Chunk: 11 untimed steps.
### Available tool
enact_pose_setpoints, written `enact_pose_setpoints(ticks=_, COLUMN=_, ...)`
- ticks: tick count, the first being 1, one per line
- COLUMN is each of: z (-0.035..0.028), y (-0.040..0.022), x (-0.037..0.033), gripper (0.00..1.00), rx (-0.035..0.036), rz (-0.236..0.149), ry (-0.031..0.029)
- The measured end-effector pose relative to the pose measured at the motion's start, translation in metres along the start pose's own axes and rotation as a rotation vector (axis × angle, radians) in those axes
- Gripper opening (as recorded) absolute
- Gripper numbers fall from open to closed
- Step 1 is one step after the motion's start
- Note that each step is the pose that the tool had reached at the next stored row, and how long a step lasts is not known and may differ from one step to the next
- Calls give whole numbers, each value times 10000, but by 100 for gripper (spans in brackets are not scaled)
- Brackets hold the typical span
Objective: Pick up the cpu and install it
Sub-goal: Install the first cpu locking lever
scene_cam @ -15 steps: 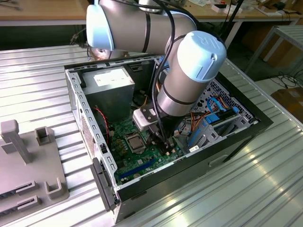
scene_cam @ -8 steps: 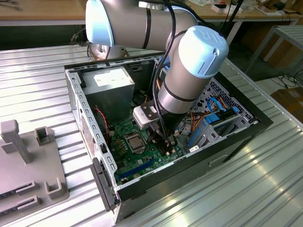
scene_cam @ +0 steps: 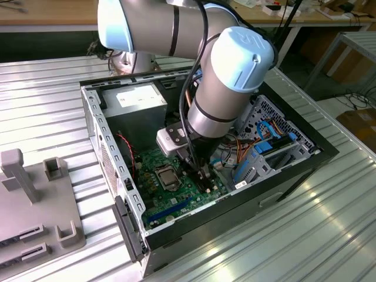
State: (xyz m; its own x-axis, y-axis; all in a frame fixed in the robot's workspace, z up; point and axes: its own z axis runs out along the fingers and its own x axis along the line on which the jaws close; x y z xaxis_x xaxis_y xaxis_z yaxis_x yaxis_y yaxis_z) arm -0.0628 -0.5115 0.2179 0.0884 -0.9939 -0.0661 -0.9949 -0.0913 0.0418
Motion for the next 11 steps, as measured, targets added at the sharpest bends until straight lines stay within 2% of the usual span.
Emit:
enact_pose_setpoints(ticks=4, z=-1, y=87, x=-10, gripper=11, rx=2, rz=2, ry=-3)
enact_pose_setpoints(ticks=11, z=-1, y=88, x=-9, gripper=11, rx=1, rz=0, ry=-7)
